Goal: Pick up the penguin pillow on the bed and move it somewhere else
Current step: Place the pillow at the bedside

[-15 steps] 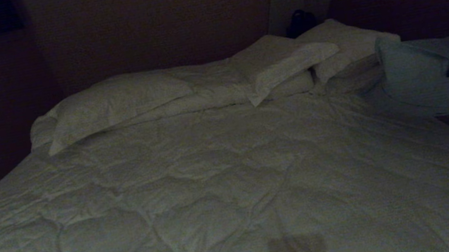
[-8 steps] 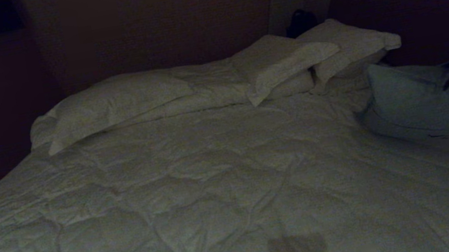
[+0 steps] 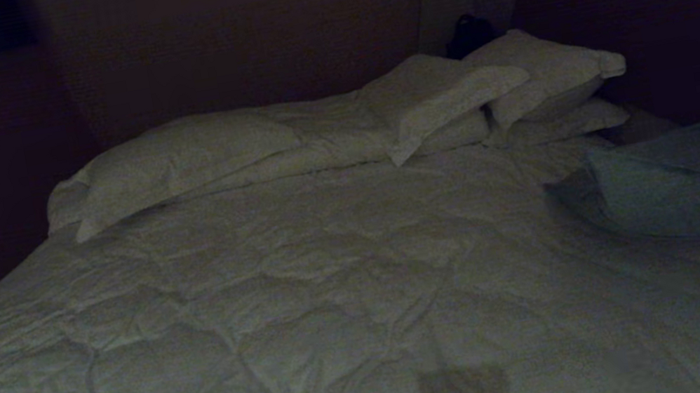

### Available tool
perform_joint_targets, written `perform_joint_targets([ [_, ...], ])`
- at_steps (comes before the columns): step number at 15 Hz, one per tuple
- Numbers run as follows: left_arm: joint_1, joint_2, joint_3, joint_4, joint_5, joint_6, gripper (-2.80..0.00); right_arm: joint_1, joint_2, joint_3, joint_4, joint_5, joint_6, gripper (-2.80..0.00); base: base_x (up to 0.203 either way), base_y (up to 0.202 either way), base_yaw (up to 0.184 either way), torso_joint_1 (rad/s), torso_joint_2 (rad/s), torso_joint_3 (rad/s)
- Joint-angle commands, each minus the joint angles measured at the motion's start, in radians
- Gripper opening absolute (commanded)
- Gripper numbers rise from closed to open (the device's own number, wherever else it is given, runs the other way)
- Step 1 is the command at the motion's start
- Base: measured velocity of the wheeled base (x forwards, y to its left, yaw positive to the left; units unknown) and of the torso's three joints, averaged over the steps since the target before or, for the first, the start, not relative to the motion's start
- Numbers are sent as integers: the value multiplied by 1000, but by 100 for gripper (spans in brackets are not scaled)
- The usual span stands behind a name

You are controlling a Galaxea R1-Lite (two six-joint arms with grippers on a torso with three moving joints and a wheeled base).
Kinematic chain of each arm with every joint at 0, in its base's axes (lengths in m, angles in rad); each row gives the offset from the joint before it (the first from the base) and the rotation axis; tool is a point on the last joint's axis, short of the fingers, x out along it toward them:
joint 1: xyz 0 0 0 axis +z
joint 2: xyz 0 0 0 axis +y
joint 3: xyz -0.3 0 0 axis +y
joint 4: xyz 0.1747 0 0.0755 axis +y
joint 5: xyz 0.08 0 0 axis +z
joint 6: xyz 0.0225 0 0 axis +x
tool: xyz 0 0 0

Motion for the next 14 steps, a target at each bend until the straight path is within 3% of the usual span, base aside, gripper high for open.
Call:
perform_joint_targets([
  [1,0,0,0,0,0,-1,-280,-31,-66,80,2,67,-338,-280,0,0,0,0,0,0],
  [6,0,0,0,0,0,-1,-280,-103,-17,133,-4,73,-443,-280,0,0,0,0,0,0],
  [14,0,0,0,0,0,-1,-280,-245,219,35,-8,36,-474,-280,0,0,0,0,0,0],
])
